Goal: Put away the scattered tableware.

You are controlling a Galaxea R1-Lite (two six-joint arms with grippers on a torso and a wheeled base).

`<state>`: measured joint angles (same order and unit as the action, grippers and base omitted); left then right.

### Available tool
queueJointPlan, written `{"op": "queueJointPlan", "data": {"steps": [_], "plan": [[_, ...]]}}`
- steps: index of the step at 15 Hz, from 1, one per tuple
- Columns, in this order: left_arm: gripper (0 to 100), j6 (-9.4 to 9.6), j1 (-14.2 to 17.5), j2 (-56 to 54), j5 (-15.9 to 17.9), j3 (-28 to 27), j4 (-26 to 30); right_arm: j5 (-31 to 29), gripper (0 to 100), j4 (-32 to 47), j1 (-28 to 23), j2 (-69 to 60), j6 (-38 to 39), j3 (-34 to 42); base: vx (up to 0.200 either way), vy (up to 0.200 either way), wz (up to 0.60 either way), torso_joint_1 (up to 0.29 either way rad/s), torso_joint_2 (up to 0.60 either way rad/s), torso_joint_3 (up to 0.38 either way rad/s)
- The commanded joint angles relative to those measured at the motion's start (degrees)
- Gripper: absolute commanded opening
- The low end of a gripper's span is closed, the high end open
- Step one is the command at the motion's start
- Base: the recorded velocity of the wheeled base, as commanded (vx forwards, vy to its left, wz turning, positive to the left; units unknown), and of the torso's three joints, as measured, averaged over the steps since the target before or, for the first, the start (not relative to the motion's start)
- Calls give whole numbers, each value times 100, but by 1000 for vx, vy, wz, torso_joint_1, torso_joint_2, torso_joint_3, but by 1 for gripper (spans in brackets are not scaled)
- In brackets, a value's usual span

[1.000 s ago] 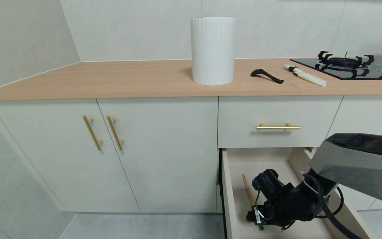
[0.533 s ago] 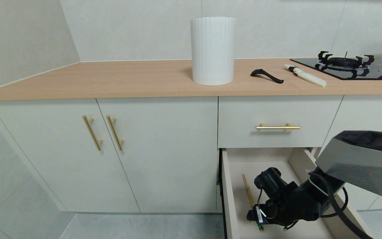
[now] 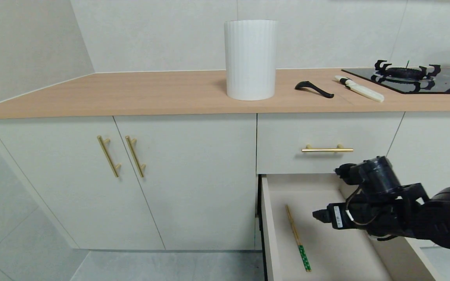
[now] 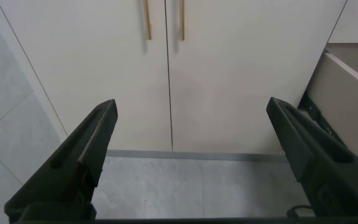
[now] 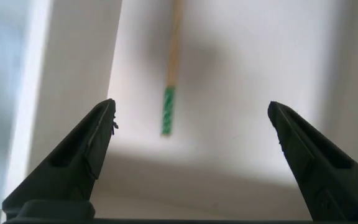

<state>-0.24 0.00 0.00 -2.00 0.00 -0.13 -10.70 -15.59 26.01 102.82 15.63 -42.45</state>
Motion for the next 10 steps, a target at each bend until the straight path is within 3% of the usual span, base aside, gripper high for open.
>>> {"op": "queueJointPlan", "data": {"steps": [1,10], "plan": [[100,-2,0,0,-11,0,-4,-143,100,-14,-105,-895,-121,52,0,0,0,0,0,0],[100,-2,0,0,-11,0,-4,-371,100,-49,-184,-1071,-306,52,0,0,0,0,0,0]]}}
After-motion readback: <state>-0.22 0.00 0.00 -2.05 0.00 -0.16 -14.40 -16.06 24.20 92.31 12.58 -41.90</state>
